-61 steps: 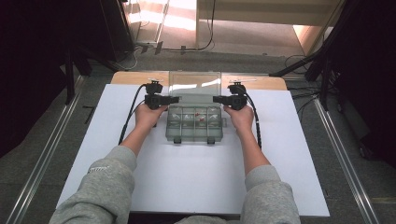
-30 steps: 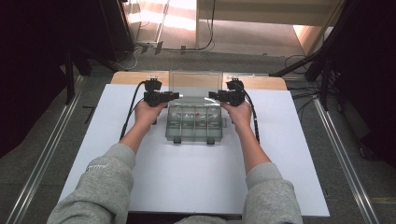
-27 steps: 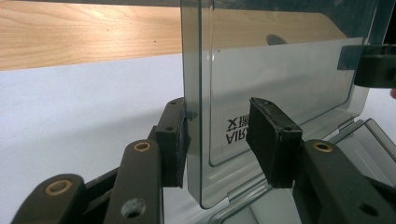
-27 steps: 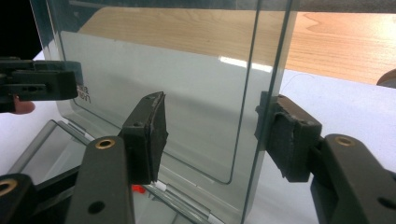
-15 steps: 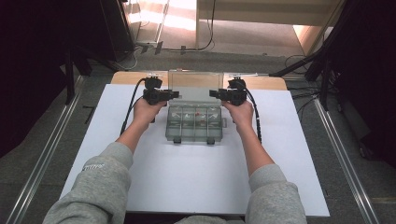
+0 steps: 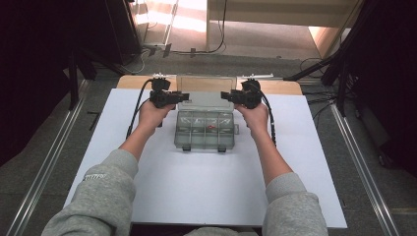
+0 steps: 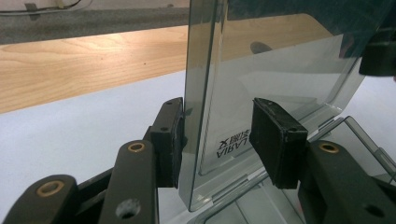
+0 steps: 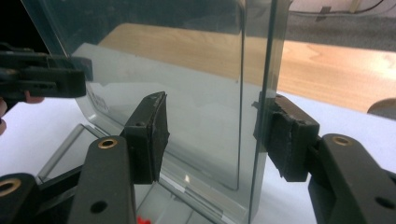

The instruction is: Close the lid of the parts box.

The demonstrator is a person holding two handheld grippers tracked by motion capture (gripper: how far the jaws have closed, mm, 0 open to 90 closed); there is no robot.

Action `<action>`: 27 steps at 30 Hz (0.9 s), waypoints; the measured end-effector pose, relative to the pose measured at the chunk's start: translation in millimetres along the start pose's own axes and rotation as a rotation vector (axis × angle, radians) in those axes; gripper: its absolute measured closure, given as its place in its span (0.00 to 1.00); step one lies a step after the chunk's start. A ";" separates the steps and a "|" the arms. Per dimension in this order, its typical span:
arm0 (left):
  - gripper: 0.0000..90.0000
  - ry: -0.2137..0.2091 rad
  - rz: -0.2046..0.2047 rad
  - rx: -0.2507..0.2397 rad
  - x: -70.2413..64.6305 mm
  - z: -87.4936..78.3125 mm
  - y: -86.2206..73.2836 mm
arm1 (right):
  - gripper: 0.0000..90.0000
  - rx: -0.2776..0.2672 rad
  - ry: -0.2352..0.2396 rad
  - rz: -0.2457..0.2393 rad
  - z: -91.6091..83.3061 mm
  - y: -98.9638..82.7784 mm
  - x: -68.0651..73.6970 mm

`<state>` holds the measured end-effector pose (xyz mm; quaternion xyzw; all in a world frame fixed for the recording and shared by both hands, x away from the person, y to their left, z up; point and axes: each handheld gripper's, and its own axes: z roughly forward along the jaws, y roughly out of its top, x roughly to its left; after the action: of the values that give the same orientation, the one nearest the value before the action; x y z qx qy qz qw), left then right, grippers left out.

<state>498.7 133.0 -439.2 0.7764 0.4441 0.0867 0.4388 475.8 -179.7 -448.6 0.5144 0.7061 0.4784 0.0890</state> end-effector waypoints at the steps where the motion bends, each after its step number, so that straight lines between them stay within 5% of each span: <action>1: 0.61 0.006 0.010 0.005 -0.6 -0.1 0.0 | 0.48 -0.007 -0.002 -0.002 -0.4 0.9 0.7; 25: 0.60 -0.014 0.040 -0.020 -5.2 -18.6 7.1 | 0.61 -0.002 -0.006 -0.077 -21.6 10.8 10.5; 27: 0.55 -0.022 0.035 -0.011 -5.2 -19.3 7.4 | 0.62 -0.001 -0.012 -0.099 -22.7 10.2 12.1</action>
<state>490.0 139.0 -420.6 0.7826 0.4250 0.0882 0.4463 462.8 -183.0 -424.4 0.4816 0.7301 0.4704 0.1170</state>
